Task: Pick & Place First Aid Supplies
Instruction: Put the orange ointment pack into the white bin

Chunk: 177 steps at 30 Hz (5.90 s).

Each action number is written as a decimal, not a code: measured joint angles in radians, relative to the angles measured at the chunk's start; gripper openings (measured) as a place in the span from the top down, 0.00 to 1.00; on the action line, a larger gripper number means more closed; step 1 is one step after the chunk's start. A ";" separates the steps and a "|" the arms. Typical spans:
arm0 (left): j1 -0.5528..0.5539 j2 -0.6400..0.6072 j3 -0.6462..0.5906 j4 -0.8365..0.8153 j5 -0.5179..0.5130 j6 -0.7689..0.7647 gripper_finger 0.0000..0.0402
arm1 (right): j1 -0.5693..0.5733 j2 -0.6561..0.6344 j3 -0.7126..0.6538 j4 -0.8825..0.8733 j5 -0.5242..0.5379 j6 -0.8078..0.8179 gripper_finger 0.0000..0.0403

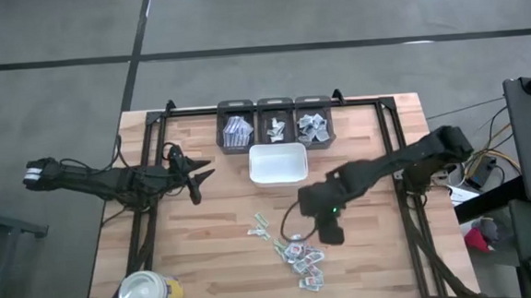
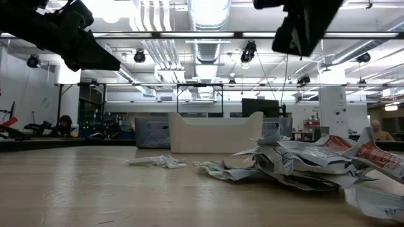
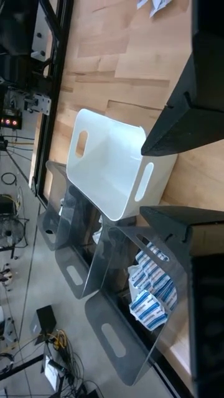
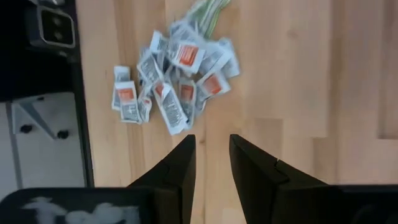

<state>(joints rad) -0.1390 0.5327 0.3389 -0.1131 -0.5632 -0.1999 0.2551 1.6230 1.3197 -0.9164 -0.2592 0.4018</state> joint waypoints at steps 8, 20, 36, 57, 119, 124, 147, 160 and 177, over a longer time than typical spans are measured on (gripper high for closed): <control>0.000 0.000 0.000 0.000 0.000 0.000 0.66 | 0.088 0.137 0.000 0.044 -0.002 -0.007 0.73; 0.000 0.000 0.000 0.000 -0.001 0.000 0.66 | 0.126 0.273 0.000 0.139 -0.001 -0.084 0.73; 0.000 0.035 0.000 0.000 0.000 -0.021 0.66 | 0.076 0.295 -0.006 0.193 0.105 -0.005 0.70; 0.000 0.054 0.000 0.013 0.016 -0.058 0.66 | 0.071 0.295 -0.103 0.323 0.102 0.071 0.67; 0.000 -0.056 0.033 0.001 0.185 -0.025 0.66 | 0.006 0.155 -0.187 0.195 0.139 0.840 0.71; 0.000 -0.053 0.032 0.000 0.185 -0.016 0.66 | 0.007 0.206 -0.192 0.198 0.116 0.875 0.69; 0.000 -0.050 0.032 0.000 0.185 -0.004 0.66 | 0.006 0.259 -0.195 0.178 0.128 0.818 0.97; 0.000 -0.050 0.032 0.000 0.185 0.001 0.66 | 0.006 0.174 -0.198 0.153 0.134 0.689 0.98; 0.000 -0.048 0.033 0.002 0.180 0.007 0.66 | -0.051 -0.045 -0.197 0.460 0.260 0.271 0.98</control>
<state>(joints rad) -0.1390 0.4847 0.3717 -0.1112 -0.3832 -0.1925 0.2038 1.5776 1.1232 -0.4560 0.0005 0.6729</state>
